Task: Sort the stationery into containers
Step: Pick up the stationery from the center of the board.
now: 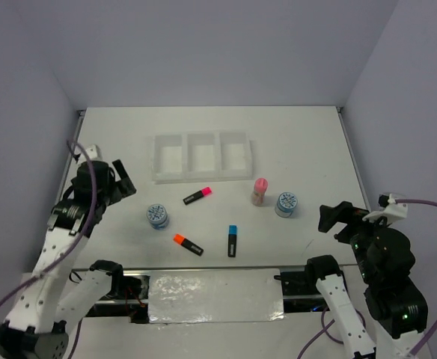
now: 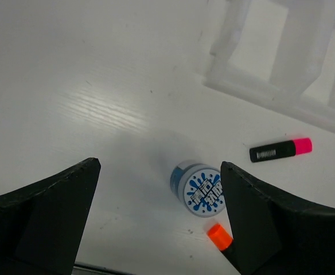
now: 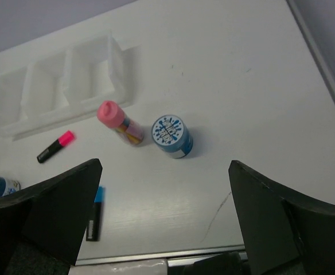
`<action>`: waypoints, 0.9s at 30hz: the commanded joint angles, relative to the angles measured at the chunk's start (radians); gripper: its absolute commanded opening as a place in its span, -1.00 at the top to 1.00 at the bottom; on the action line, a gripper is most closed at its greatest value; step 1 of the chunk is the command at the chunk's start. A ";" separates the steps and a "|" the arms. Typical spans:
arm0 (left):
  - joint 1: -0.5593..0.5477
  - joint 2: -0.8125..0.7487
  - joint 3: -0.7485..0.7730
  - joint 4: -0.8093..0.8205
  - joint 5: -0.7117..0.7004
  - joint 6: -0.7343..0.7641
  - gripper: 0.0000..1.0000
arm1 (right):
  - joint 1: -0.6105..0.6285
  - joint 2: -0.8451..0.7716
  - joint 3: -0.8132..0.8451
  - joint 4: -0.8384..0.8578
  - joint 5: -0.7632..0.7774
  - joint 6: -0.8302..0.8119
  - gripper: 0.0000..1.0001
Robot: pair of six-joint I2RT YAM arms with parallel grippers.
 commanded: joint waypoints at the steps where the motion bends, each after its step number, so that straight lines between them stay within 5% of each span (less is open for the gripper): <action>1: -0.014 0.117 -0.009 0.036 0.163 -0.066 -0.99 | -0.001 0.043 -0.038 0.023 -0.099 -0.009 -1.00; 8: -0.314 0.327 -0.015 0.050 0.013 -0.180 -0.99 | -0.001 0.012 -0.094 0.043 -0.188 -0.031 -0.99; 27: -0.352 0.435 -0.129 0.128 0.003 -0.200 -0.99 | 0.013 0.008 -0.092 0.049 -0.219 -0.049 -0.99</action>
